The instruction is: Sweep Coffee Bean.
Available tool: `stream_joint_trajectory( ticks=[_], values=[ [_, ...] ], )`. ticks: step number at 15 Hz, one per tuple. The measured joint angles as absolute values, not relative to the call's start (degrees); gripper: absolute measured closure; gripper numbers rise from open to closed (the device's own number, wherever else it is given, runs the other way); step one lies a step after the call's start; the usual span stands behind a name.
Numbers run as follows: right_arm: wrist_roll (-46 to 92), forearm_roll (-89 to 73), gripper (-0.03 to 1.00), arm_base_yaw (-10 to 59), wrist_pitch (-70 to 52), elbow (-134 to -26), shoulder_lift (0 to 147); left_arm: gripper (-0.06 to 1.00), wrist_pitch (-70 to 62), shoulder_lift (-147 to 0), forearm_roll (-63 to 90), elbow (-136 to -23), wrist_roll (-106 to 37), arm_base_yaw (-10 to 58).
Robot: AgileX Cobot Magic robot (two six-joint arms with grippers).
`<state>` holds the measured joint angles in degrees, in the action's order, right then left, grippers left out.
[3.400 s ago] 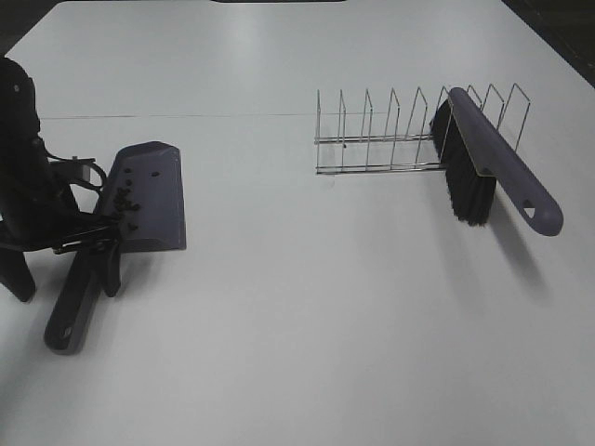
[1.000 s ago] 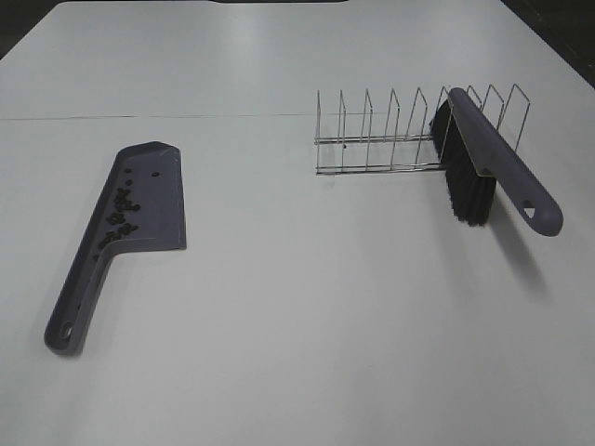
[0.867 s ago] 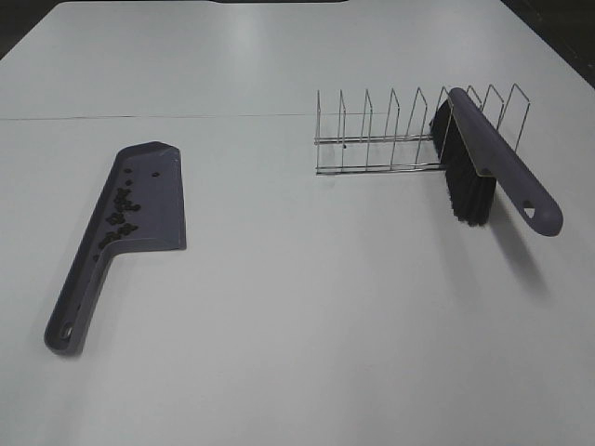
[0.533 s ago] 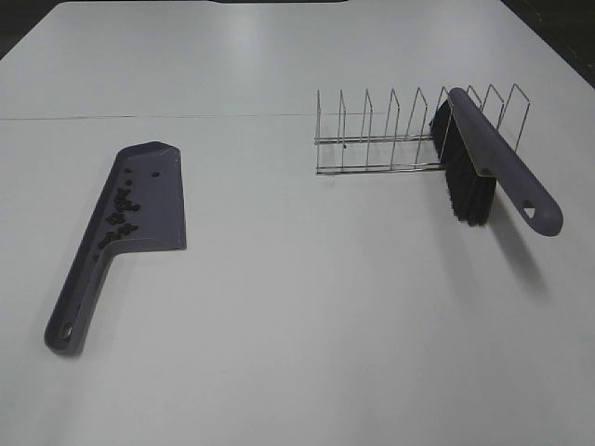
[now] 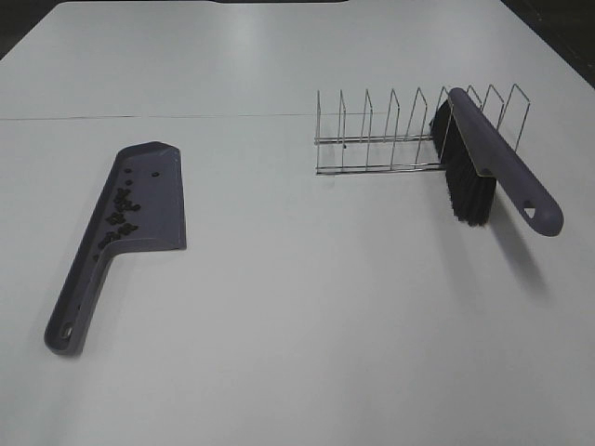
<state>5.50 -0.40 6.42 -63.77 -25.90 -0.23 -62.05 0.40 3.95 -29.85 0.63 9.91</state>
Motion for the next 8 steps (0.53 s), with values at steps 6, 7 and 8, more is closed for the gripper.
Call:
stream_joint_trajectory(
  ticks=[6, 7, 8],
  values=[
    [5.50, -0.40, 0.28, 6.42, -63.77, -25.90, -0.23, 0.04, -62.05, 0.40, 4.01, -29.85, 0.63, 9.91],
    [5.50, -0.40, 0.28, 6.42, -63.77, -25.90, -0.23, 0.04, -62.05, 0.40, 4.01, -29.85, 0.63, 9.91],
    [5.50, -0.40, 0.28, 6.42, -63.77, -25.90, -0.23, 0.04, -62.05, 0.40, 4.01, -29.85, 0.63, 9.74]
  ],
)
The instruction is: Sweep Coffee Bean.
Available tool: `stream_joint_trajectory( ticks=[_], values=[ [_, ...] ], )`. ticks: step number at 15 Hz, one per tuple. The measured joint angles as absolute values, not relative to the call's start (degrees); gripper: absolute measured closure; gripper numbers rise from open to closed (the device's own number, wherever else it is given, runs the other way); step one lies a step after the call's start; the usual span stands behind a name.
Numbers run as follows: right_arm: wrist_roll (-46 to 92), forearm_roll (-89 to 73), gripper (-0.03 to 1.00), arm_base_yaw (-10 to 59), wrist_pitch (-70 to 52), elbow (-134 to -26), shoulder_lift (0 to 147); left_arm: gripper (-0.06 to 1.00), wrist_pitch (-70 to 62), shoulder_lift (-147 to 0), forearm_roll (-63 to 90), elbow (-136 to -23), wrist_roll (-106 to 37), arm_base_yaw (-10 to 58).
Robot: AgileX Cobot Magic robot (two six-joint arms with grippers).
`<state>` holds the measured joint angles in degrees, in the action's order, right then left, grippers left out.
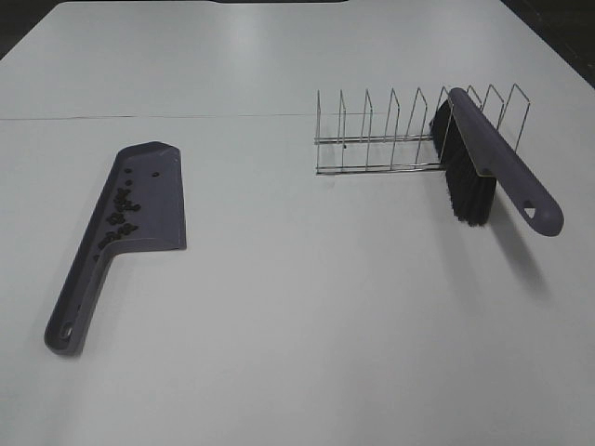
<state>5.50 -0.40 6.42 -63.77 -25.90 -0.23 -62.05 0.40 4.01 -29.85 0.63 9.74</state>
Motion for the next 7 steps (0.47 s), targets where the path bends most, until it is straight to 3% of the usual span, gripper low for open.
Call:
stream_joint_trajectory(
  ticks=[3, 7],
  values=[
    [5.50, -0.40, 0.28, 6.42, -63.77, -25.90, -0.23, 0.04, -62.05, 0.40, 4.01, -29.85, 0.63, 1.95],
    [5.50, -0.40, 0.28, 6.42, -63.77, -25.90, -0.23, 0.04, -62.05, 0.40, 4.01, -29.85, 0.86, 1.43]
  ],
)
